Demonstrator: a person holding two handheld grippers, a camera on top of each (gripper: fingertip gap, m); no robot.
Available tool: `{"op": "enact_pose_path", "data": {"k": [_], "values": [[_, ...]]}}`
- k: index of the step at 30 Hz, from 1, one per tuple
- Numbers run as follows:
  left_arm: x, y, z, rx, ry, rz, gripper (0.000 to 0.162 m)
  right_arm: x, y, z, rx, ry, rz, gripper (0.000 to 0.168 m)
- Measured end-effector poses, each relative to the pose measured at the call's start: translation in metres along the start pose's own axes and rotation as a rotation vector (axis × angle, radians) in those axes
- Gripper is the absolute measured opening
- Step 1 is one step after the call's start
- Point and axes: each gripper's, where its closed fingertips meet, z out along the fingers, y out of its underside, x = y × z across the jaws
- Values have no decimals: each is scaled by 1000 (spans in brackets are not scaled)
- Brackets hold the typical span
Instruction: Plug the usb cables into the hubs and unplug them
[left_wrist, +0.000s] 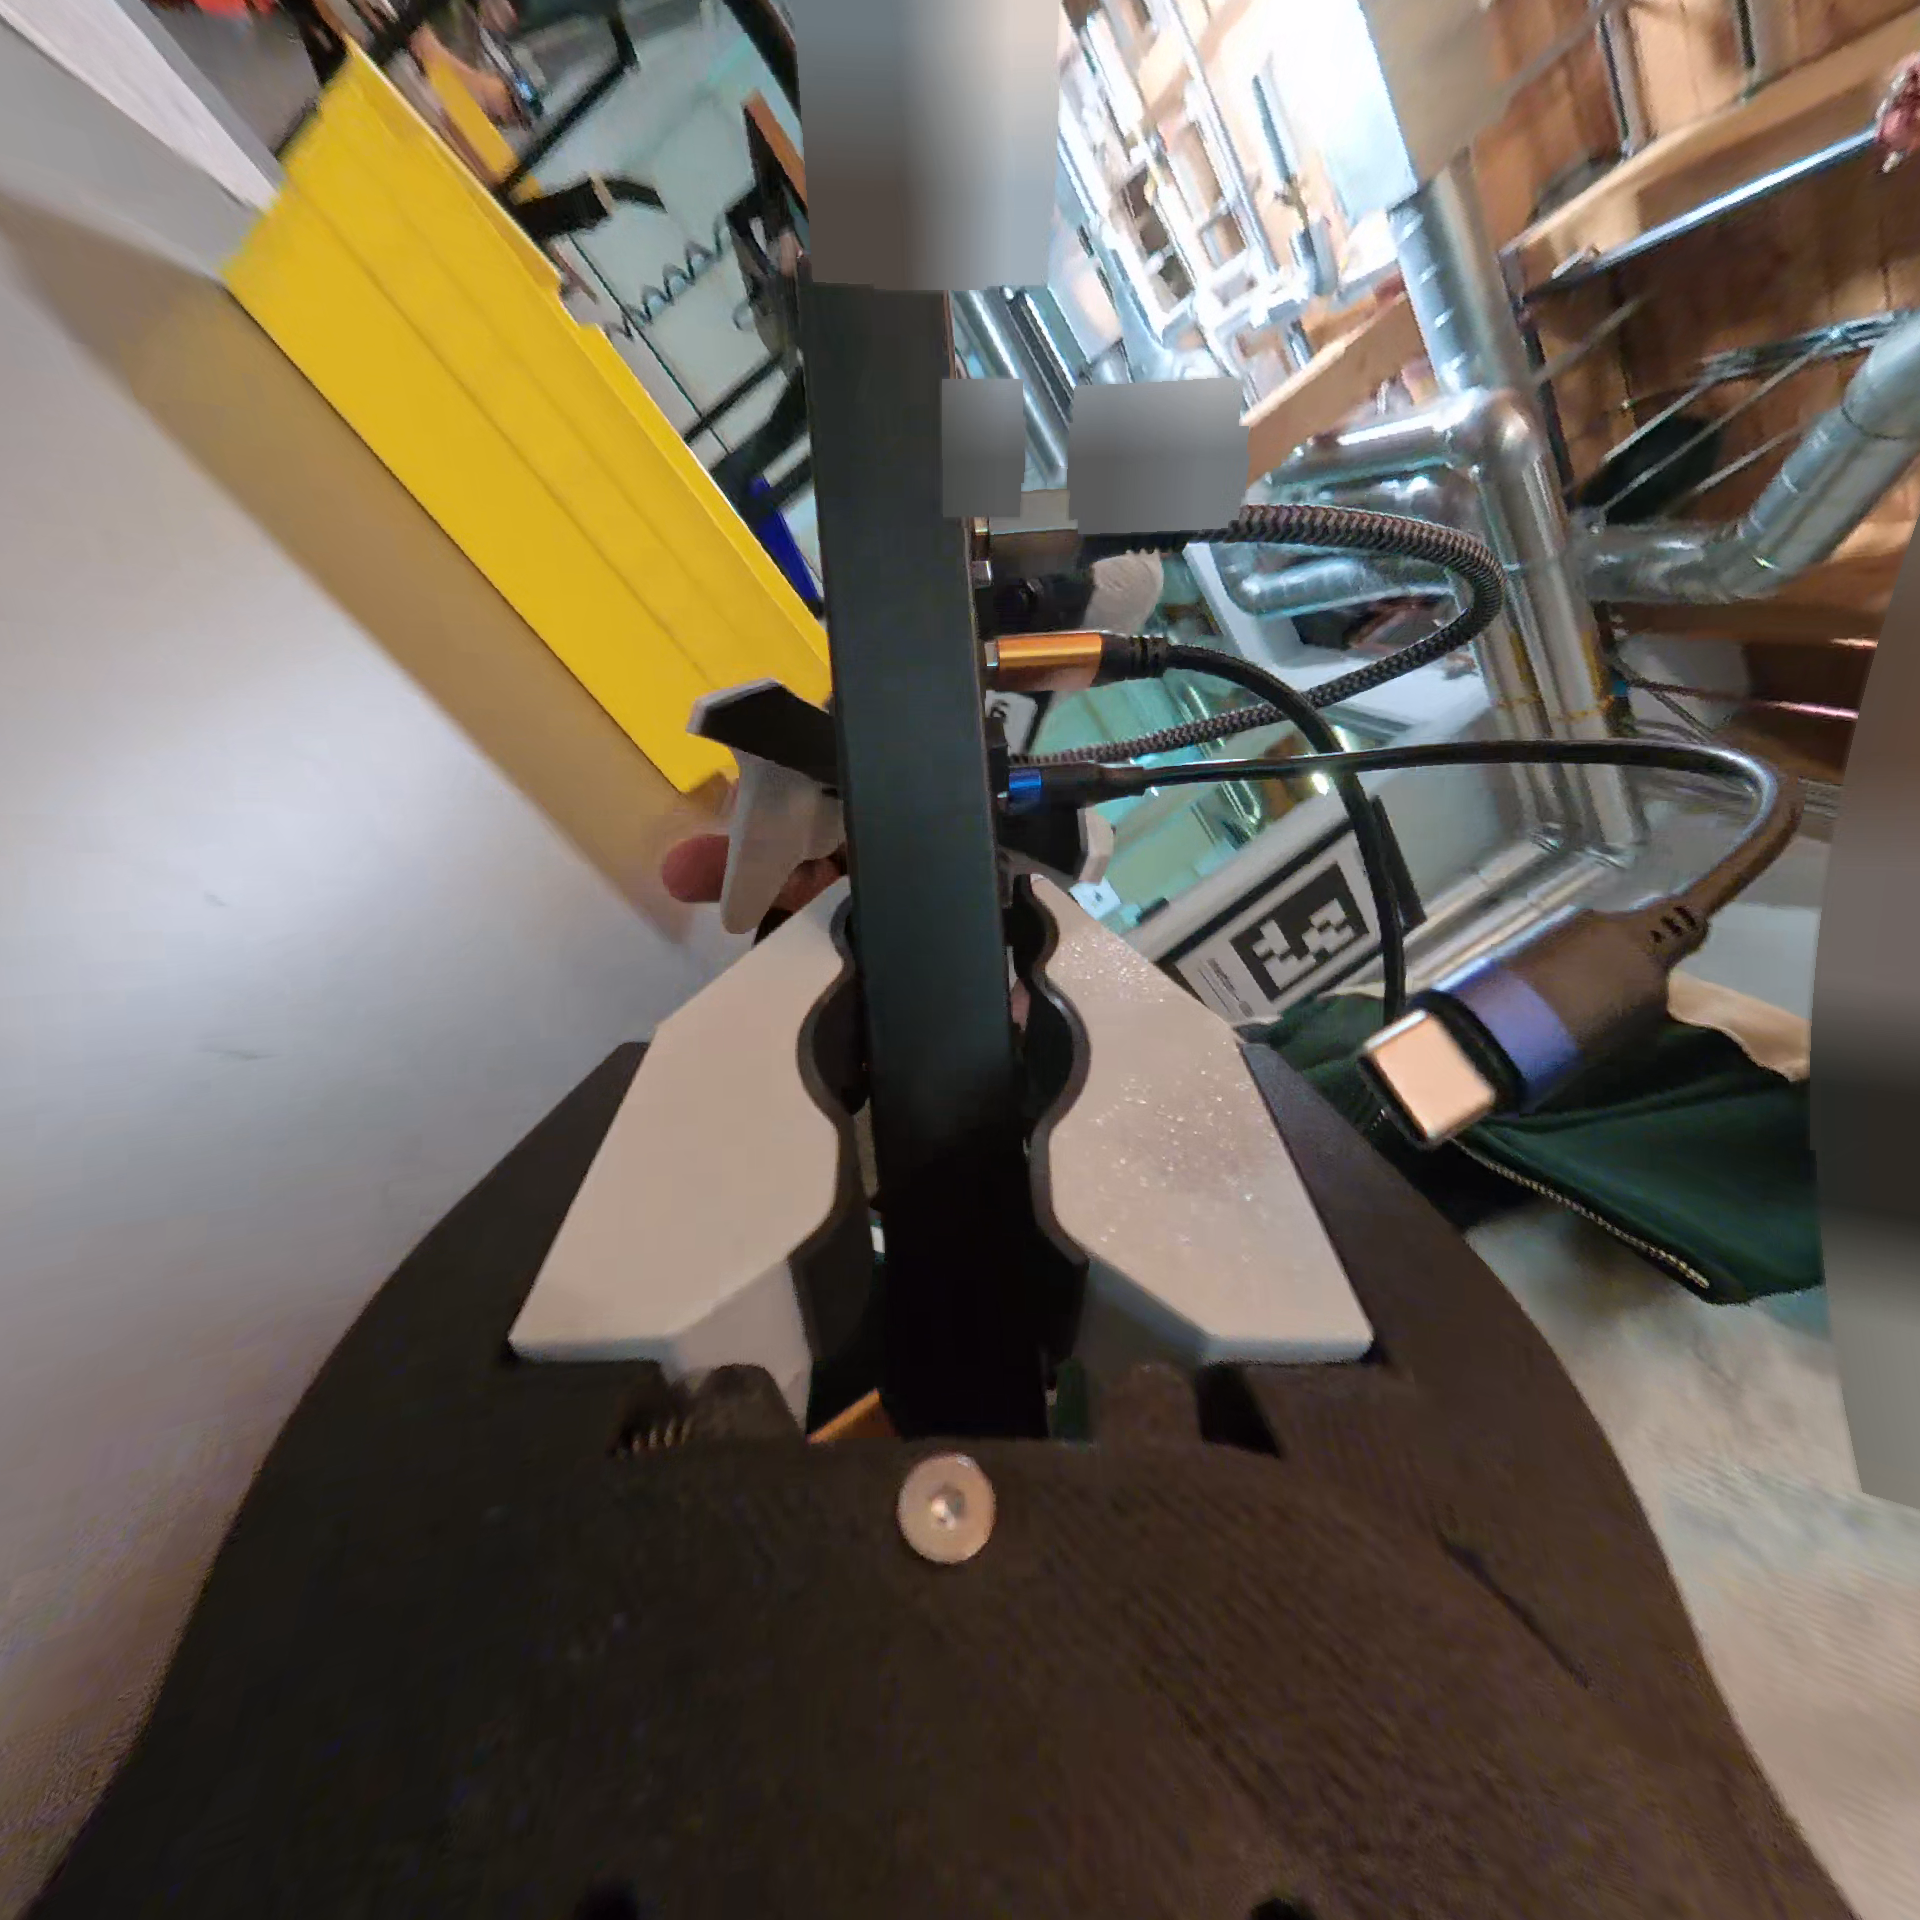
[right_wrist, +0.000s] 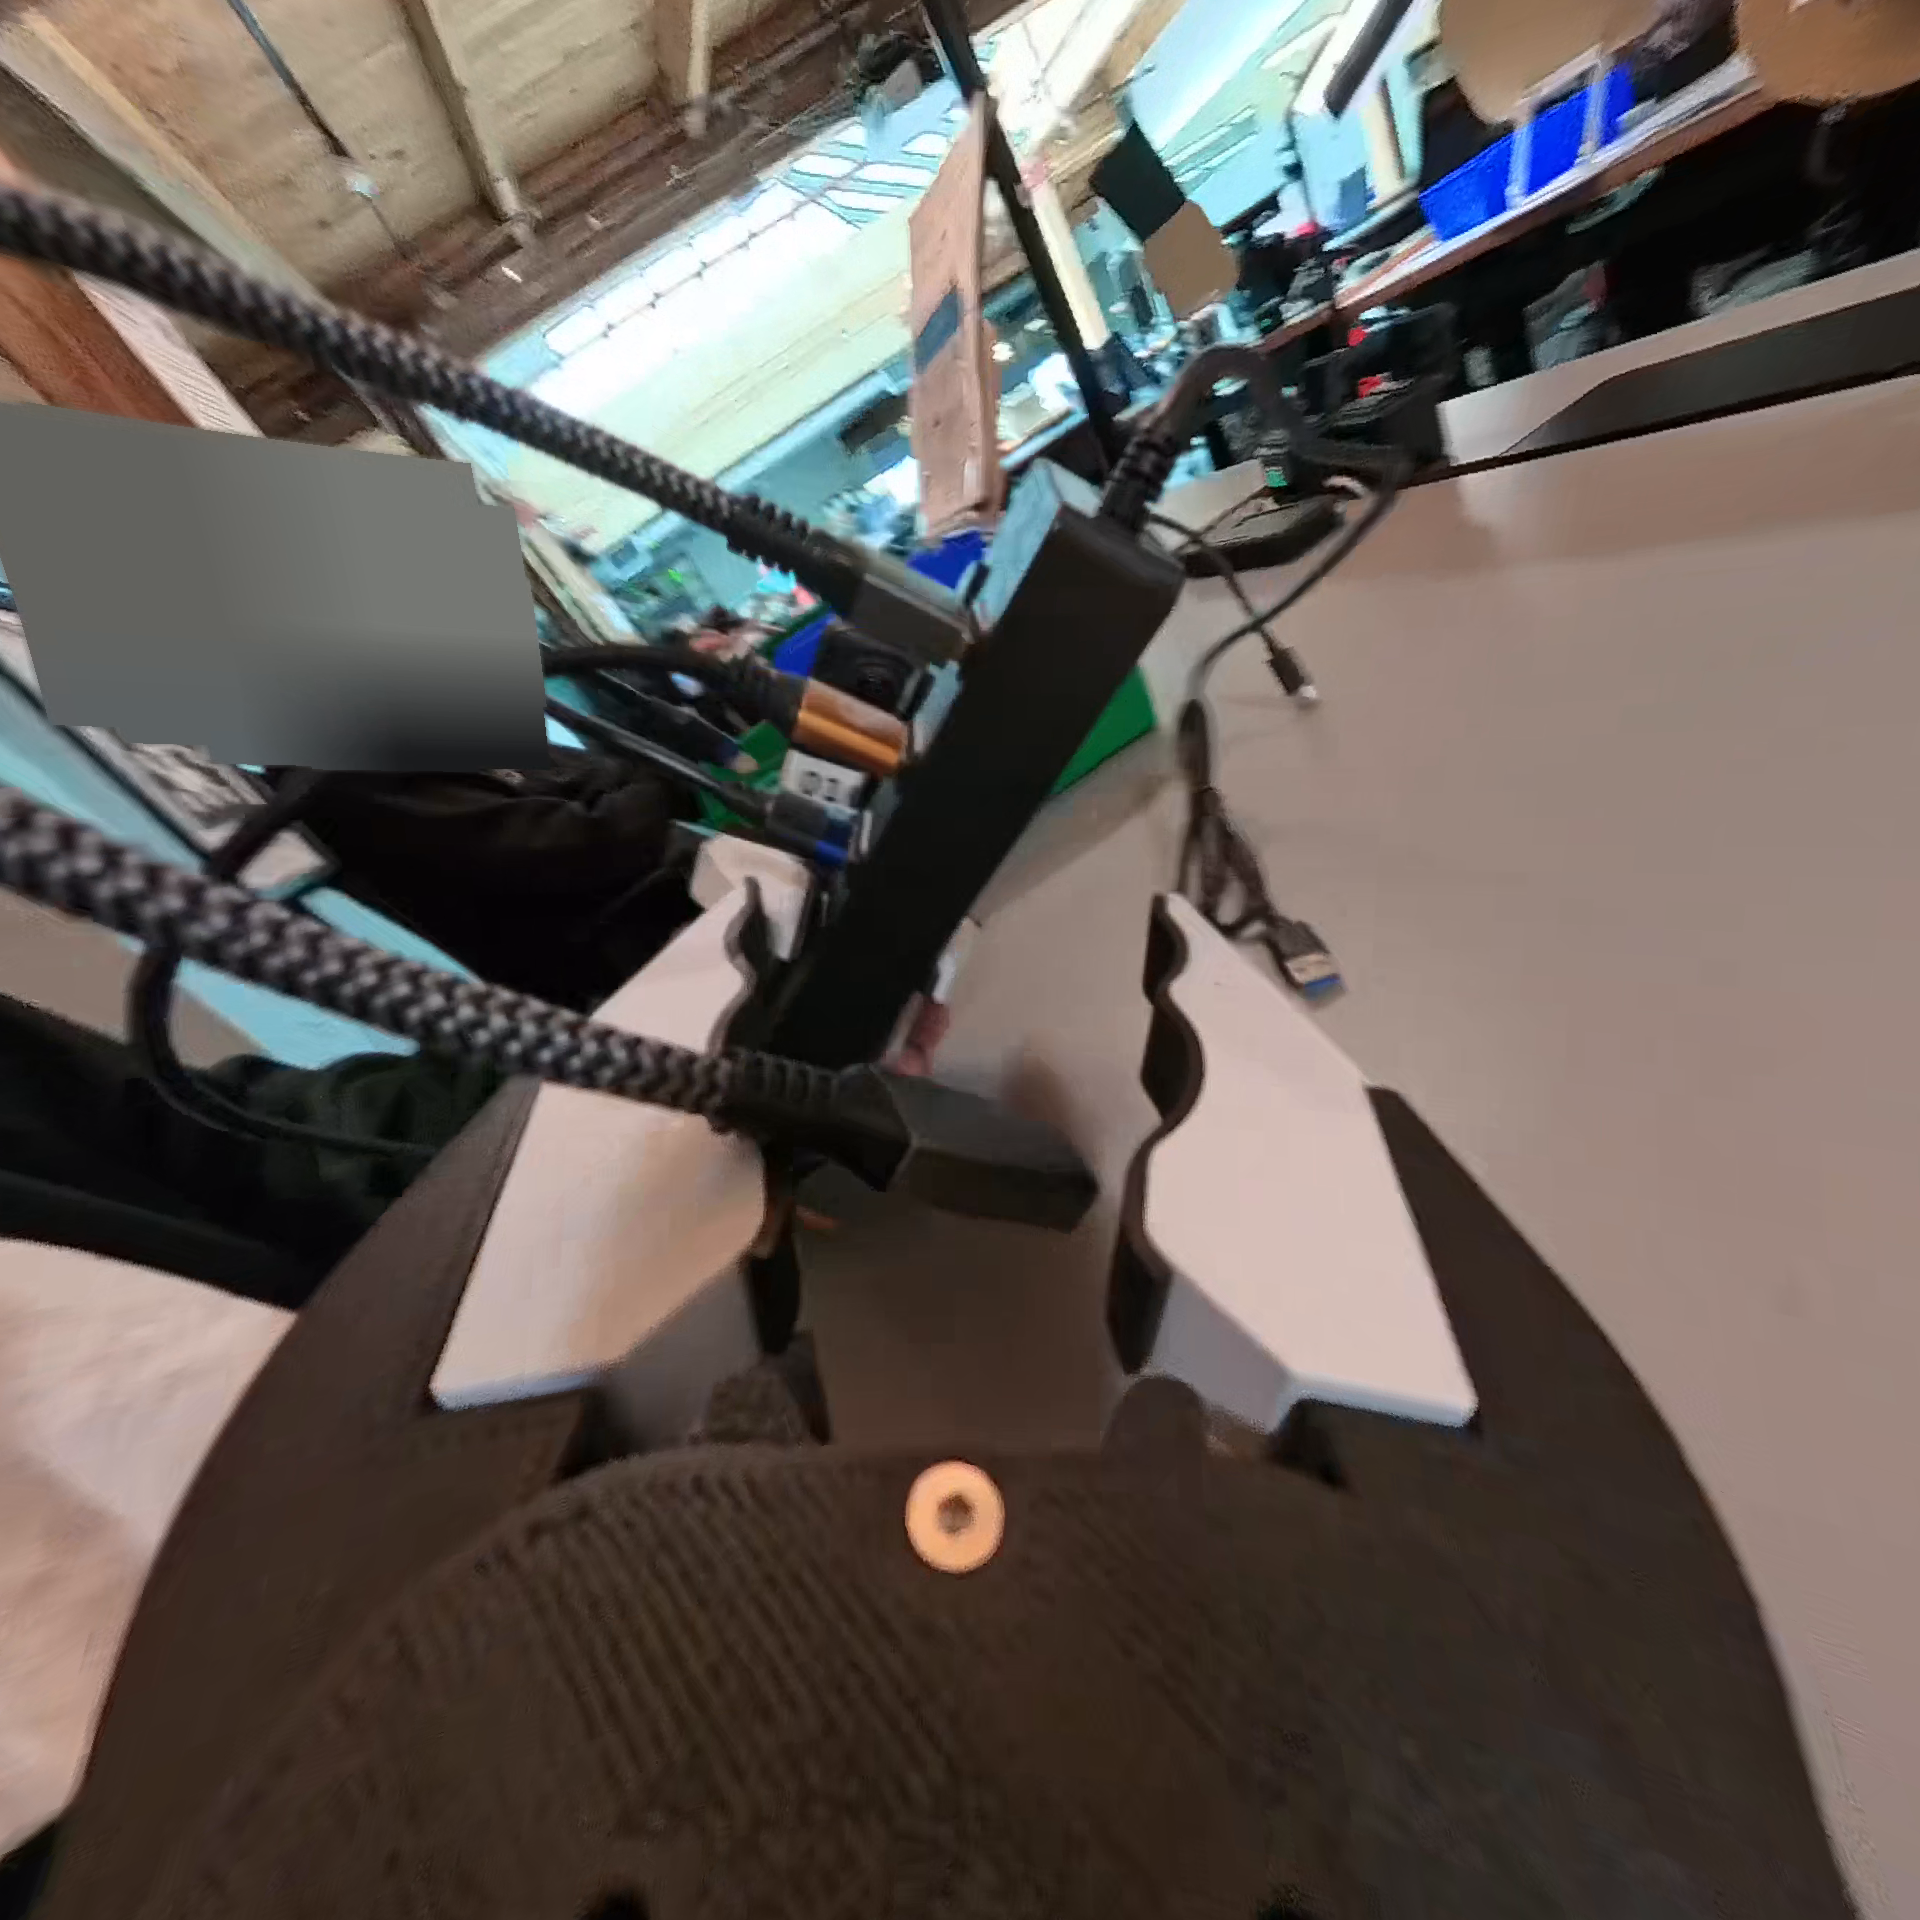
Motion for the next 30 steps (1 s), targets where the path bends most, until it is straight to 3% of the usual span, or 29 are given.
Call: {"op": "enact_pose_path", "data": {"k": [2, 6, 8, 15, 21, 30], "values": [[2, 5, 3, -24, 19, -18, 24, -9, -1, 0, 16, -83, 81, 61], [-1, 11, 5, -55, 14, -44, 30, -9, -2, -1, 38, -137, 190, 58], [0, 11, 6, -53, 20, -36, 33, -9, -3, -2, 47, -148, 216, 47], [-7, -14, -9, 89, -41, 5, 51, -7, -24, -13, 79, -88, 117, 45], [-27, -33, -31, 181, -247, 143, 46, -20, -114, -66, 222, -24, -76, 45], [-27, -17, -16, 104, -196, 104, 40, -58, -246, -172, 371, 217, -450, 44]]}}
